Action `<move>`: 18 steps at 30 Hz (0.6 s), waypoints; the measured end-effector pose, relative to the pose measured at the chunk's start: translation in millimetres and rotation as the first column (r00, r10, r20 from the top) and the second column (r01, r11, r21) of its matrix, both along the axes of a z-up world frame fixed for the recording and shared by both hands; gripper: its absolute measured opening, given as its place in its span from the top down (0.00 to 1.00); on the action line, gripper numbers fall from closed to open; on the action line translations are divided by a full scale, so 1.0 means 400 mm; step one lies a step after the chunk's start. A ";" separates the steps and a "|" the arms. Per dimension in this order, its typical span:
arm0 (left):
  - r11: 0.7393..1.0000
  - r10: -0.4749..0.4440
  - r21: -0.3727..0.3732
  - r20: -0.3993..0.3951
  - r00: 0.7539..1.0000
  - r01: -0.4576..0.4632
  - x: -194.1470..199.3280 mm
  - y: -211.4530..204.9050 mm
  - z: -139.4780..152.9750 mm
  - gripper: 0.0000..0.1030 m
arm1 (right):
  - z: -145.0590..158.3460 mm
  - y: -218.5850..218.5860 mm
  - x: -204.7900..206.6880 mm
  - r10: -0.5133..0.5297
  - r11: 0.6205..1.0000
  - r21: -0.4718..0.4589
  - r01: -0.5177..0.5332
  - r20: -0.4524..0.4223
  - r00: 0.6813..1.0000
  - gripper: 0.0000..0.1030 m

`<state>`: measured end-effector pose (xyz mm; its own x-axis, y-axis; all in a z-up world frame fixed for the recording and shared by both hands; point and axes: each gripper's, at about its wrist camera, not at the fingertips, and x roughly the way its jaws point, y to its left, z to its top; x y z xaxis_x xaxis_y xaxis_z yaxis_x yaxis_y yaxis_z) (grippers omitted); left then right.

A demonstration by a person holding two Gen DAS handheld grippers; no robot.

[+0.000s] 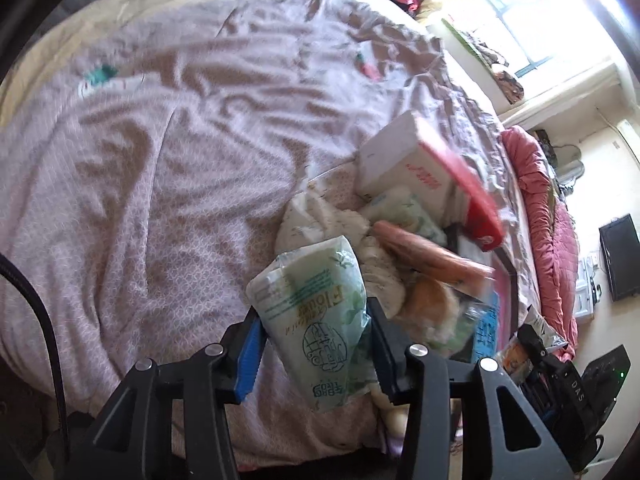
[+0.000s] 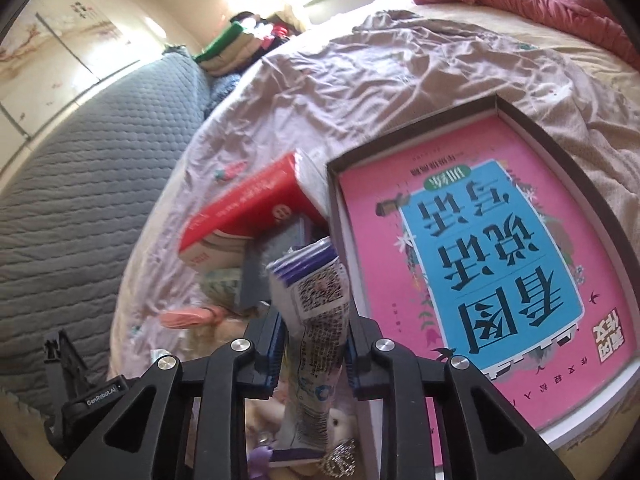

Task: Organize soft objects
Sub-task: 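Place the wipes pack on the tray with the left tool while the right places the snack bag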

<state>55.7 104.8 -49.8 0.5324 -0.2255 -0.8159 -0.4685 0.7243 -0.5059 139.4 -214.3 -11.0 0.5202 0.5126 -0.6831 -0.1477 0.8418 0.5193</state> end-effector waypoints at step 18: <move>0.959 -0.273 0.103 0.105 0.956 0.263 0.054 -0.293 0.188 0.54 | 0.119 -0.194 -0.070 -0.086 0.994 0.071 0.081 0.073 0.994 0.78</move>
<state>77.3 -12.2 25.2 0.5547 -0.3035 -0.7747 -0.1926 0.8590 -0.4744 111.3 -291.7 36.7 0.6124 0.5086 -0.6052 -0.1193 0.8162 0.5653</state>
